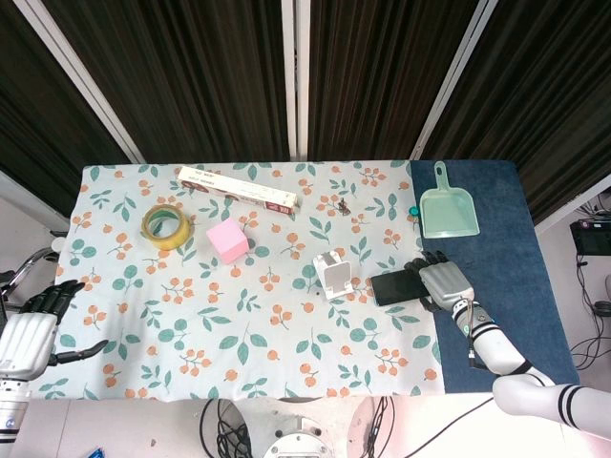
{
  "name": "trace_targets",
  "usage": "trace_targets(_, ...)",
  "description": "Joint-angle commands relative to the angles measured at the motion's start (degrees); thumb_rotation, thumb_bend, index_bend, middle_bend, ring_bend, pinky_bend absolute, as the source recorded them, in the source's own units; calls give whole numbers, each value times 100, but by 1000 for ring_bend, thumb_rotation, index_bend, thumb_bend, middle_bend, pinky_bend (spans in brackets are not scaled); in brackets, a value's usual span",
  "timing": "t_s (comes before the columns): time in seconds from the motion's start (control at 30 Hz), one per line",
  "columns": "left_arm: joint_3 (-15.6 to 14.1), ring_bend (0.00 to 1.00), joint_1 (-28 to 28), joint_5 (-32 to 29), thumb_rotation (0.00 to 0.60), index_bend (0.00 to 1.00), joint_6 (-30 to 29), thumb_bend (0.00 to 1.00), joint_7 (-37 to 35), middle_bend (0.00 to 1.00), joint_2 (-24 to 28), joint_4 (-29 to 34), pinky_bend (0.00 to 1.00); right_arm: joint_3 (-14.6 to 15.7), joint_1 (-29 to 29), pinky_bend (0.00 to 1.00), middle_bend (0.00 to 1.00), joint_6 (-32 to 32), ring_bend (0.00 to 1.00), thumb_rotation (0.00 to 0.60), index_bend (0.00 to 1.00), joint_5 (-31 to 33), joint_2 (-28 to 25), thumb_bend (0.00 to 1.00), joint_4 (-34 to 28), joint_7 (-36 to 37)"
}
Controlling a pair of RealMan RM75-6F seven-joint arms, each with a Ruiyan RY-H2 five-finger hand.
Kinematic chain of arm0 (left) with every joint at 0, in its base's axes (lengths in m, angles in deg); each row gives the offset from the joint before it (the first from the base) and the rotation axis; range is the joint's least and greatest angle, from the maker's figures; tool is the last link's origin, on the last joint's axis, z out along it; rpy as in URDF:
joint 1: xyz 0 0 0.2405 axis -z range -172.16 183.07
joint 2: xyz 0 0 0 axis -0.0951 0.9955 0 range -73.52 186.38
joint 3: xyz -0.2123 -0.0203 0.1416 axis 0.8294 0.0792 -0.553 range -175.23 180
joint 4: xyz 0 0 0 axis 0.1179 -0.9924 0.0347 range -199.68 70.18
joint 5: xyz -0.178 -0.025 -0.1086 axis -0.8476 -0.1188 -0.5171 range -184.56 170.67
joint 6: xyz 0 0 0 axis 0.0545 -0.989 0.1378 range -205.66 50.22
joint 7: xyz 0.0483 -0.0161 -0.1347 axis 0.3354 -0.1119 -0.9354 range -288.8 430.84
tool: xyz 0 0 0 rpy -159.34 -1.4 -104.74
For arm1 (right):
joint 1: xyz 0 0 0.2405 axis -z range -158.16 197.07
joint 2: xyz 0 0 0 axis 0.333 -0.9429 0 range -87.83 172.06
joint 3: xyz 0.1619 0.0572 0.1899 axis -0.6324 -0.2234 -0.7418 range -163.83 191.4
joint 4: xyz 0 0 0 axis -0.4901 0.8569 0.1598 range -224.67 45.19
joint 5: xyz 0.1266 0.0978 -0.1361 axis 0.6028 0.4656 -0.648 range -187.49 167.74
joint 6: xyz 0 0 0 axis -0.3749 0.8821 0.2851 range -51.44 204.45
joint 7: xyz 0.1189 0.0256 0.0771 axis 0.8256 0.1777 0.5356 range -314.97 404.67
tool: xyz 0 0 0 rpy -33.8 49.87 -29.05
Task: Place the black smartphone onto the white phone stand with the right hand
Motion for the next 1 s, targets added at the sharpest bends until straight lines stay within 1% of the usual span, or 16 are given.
trace_targets(0.03, -2, 141, 0, -8, 253, 133, 9, 27, -11, 122, -2, -3, 241, -1, 11, 36, 249, 46, 191, 600, 687, -38, -3, 348, -12, -22)
trace_targets(0.1, -5, 141, -1, -17, 252, 133, 21, 27, -21, 122, -3, -3, 241, -3, 17, 115, 299, 76, 264, 600, 692, -69, -5, 353, -22, -35)
trace_targets(0.17, -8, 141, 2, -23, 254, 133, 35, 27, -25, 122, -1, -1, 241, -3, 13, 204, 339, 85, 315, 600, 695, -94, -16, 357, -27, -60)
trace_targets(0.23, -10, 141, 3, -28, 254, 133, 44, 27, -28, 122, 1, 2, 241, 4, 14, 256, 369, 98, 353, 600, 697, -106, -23, 359, -36, -94)
trace_targets(0.33, -14, 141, 3, -37, 256, 133, 60, 27, -45, 122, 5, 8, 241, 4, 19, 307, 426, 113, 418, 600, 704, -114, -42, 372, -75, -118)
trace_targets(0.5, -21, 142, -4, -44, 254, 133, 66, 27, -64, 122, 15, 10, 241, -40, 75, 322, 466, 287, 458, 600, 725, -345, -113, 388, -177, -24)
trace_targets(0.63, -16, 142, -7, -38, 256, 133, 51, 27, -70, 123, 24, 17, 241, -145, 152, 322, 481, 585, 471, 600, 744, -727, -269, 392, -319, 181)
trace_targets(0.8, 1, 141, -3, -28, 254, 133, 29, 27, -75, 122, 14, 13, 241, -321, 210, 322, 482, 1183, 471, 600, 758, -1434, -571, 391, -500, 258)
trace_targets(0.93, 4, 142, 0, -20, 259, 133, 25, 27, -86, 122, -8, -1, 241, -441, 154, 315, 487, 1746, 471, 600, 766, -2172, -764, 389, -419, -100)
trace_targets(1.0, 1, 142, 3, -18, 257, 133, 33, 27, -91, 122, -17, -13, 241, -488, 49, 306, 488, 2003, 471, 600, 765, -2677, -837, 386, -216, -378)
